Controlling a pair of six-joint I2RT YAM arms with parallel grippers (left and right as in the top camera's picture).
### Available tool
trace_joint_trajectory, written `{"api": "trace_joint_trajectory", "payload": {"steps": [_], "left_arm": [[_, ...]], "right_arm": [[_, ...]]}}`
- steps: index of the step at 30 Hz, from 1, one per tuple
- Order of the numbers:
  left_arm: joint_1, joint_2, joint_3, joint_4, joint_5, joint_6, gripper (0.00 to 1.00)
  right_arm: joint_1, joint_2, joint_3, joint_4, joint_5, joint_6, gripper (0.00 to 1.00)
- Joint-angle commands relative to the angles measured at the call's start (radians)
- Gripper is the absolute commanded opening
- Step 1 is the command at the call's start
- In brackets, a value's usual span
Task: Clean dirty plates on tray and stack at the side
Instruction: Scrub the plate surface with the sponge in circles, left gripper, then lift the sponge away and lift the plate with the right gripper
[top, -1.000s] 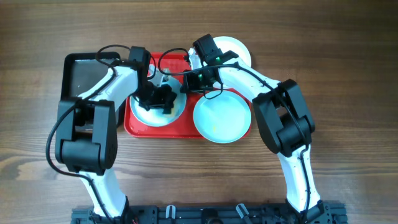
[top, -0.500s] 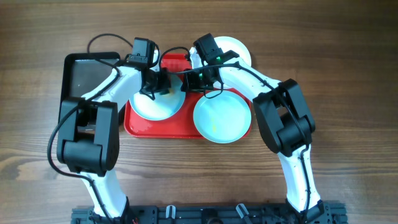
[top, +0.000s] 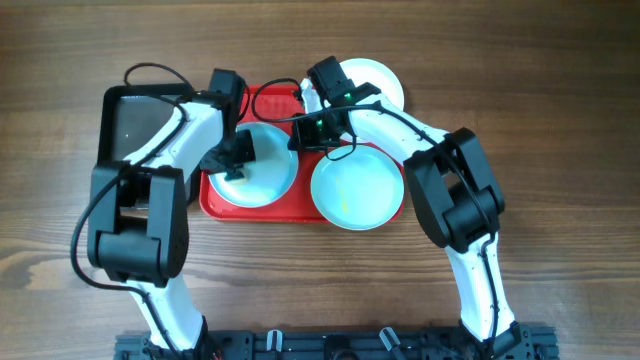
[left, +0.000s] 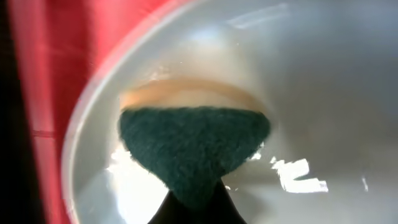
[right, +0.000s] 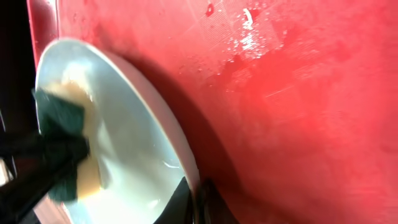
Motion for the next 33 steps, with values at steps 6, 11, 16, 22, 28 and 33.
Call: {"api": "trace_joint_trajectory", "payload": {"steps": [6,11,16,22,28,33], "left_arm": [[-0.021,0.058,-0.055,0.075,0.571,0.269,0.04],[-0.021,0.058,-0.055,0.218,0.574,0.235,0.04],[-0.021,0.058,-0.055,0.344,0.360,0.045,0.04],[-0.008,0.058,-0.051,0.362,0.014,-0.179,0.04],[0.024,0.039,0.051,0.293,-0.023,-0.192,0.04],[0.053,0.006,0.228,0.199,-0.023,-0.191,0.04]], "right_arm": [[-0.007,0.040,-0.008,-0.003,0.013,0.013,0.04],[-0.007,0.040,-0.008,-0.003,0.013,0.013,0.04],[-0.007,0.040,-0.008,-0.005,0.013,0.013,0.04],[-0.007,0.040,-0.008,-0.016,0.013,0.016,0.04],[-0.007,0.040,-0.009,-0.051,0.026,0.042,0.04],[-0.005,0.040,-0.009,-0.068,0.030,0.055,0.04]]}}
